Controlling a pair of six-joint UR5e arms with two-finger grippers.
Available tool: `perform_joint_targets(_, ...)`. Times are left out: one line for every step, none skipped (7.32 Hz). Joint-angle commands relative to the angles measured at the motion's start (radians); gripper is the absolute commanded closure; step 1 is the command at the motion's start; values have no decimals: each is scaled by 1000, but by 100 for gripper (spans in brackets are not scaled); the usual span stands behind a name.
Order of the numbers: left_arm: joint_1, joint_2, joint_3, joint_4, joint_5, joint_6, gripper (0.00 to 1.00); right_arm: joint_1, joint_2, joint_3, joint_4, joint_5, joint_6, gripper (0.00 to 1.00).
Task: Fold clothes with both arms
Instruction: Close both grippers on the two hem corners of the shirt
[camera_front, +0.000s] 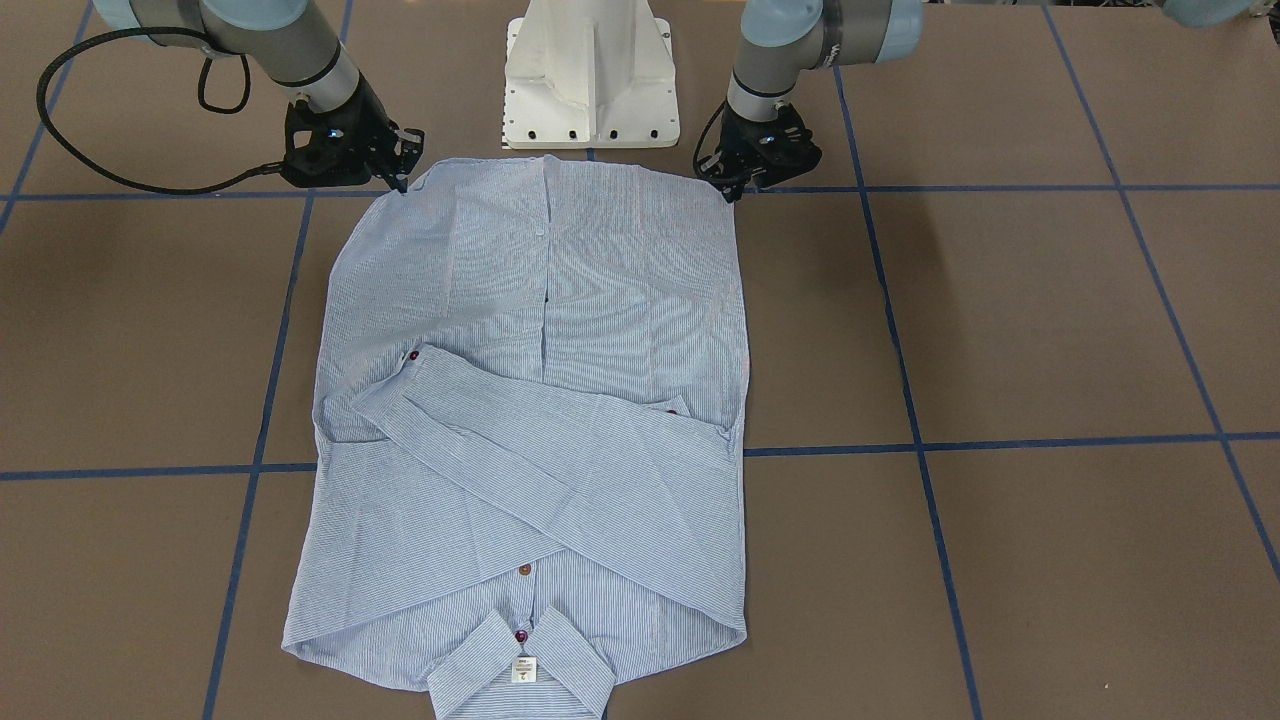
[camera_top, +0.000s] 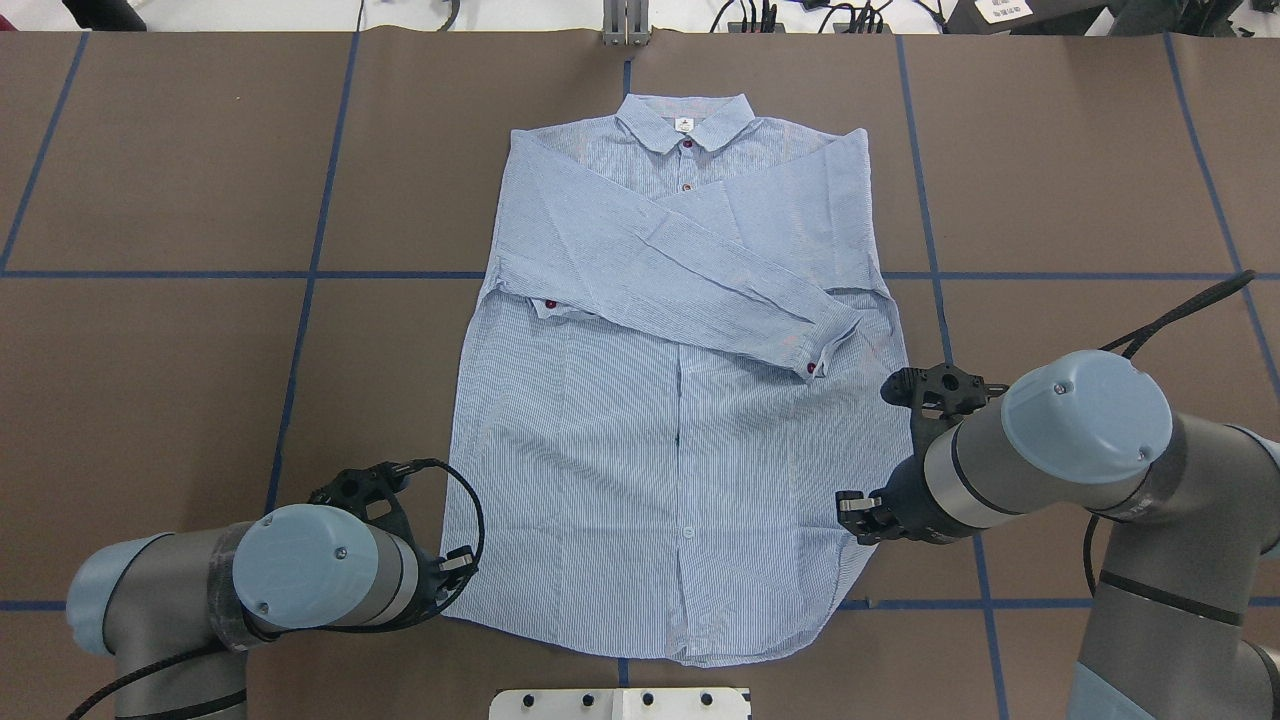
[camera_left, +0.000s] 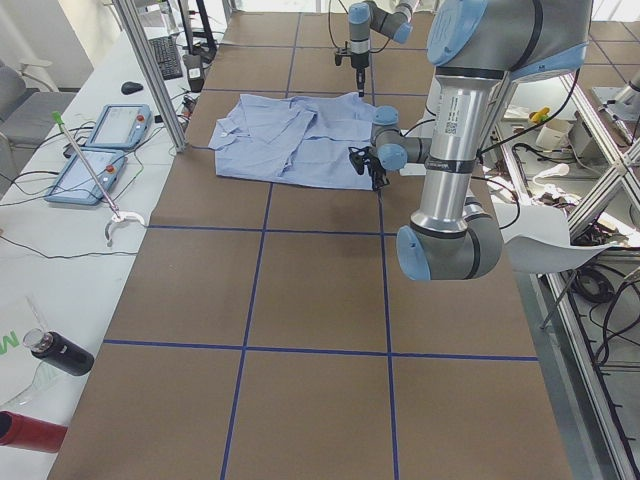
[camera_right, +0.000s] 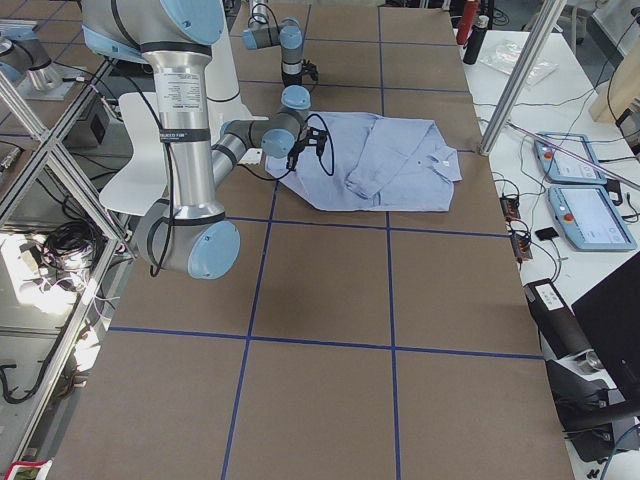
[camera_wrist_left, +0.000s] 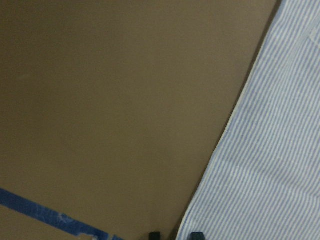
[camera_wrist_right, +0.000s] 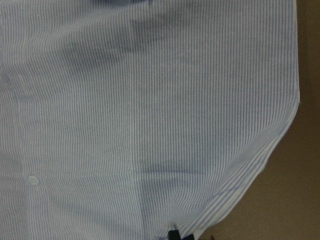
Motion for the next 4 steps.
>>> perform_joint_targets(-1,-2,-17,9,-3,0,100,1,0,0,0,1,0,100)
perform_joint_targets(-4,0,-40,9,-4,0,100,0,0,1,0,1,0,100)
perform_joint_targets(-9,4,-87,9,-6,1,100,1,1,6,1,15,-2,100)
perform_joint_targets(-15,20,-162,37,-9,5,100,6,0,32,1,49,-2,100)
